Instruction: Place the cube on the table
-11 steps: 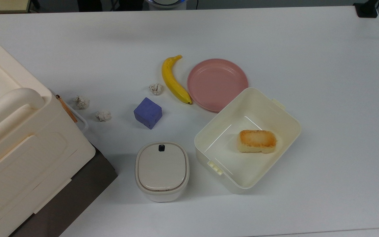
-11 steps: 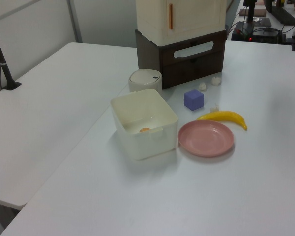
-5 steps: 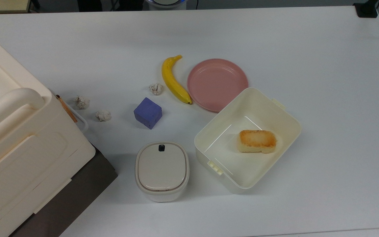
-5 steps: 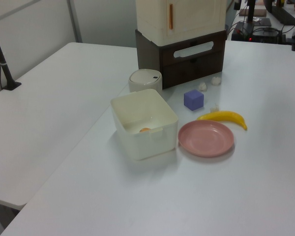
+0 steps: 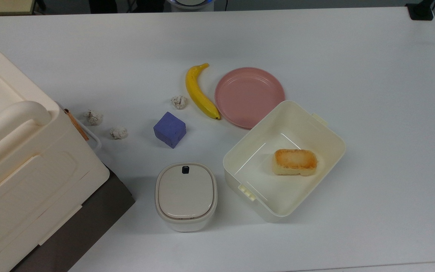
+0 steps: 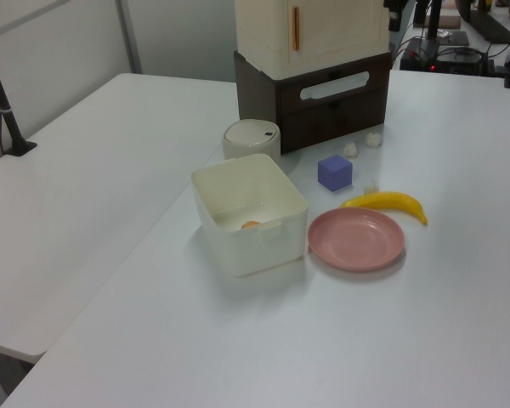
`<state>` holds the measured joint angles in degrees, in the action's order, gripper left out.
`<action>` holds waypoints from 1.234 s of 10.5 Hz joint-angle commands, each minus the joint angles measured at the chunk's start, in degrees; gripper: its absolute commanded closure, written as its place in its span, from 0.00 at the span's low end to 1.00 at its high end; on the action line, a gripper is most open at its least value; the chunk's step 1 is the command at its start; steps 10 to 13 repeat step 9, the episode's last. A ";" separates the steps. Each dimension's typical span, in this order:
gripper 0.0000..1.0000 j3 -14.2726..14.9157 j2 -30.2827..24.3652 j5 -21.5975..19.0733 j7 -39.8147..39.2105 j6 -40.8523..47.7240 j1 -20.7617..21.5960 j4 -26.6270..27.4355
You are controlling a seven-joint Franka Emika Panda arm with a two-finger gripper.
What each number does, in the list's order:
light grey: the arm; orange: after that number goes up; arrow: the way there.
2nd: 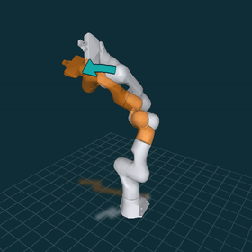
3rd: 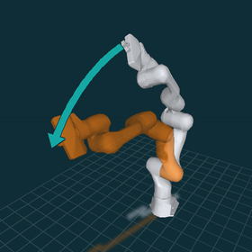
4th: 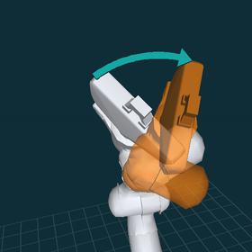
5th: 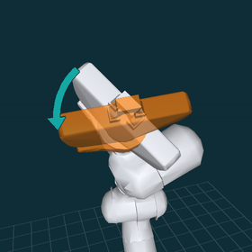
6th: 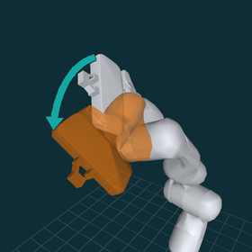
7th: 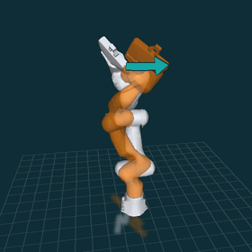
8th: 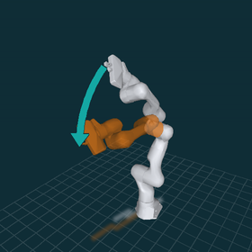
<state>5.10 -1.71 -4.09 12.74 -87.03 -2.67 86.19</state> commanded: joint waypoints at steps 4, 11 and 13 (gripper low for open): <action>0.00 -0.36 -0.49 0.58 -6.06 -10.45 -0.76 3.99; 0.00 0.08 -0.49 0.22 -5.80 -9.92 -0.32 3.99; 0.00 0.08 -0.49 0.22 -5.80 -9.92 -0.32 3.99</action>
